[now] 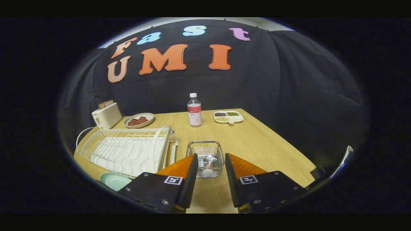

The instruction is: Take the plate from the dish rack, then take the spoon from the basket and place it into the plate.

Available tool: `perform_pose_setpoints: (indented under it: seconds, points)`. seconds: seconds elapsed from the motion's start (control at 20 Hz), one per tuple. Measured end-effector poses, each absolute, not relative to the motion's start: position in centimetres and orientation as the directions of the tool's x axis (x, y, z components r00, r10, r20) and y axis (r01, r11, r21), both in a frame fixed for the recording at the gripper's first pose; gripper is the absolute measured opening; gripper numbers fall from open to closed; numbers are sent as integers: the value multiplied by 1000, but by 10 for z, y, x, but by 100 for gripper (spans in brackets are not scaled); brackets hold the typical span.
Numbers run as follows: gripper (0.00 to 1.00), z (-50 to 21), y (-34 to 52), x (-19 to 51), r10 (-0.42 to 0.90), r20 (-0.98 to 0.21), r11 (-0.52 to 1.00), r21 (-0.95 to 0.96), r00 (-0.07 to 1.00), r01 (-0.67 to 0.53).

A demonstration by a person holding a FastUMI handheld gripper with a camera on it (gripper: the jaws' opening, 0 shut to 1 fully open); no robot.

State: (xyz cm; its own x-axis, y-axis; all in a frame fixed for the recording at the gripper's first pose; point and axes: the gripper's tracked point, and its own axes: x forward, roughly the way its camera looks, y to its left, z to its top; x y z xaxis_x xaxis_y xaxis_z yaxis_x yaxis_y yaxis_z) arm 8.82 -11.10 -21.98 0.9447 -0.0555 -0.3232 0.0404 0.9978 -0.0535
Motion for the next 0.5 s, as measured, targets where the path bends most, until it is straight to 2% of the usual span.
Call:
perform_pose_setpoints:
  seconds: [0.5]
  points:
    - [12,-220,-106,87,-17,-309,999,-43,951,3]
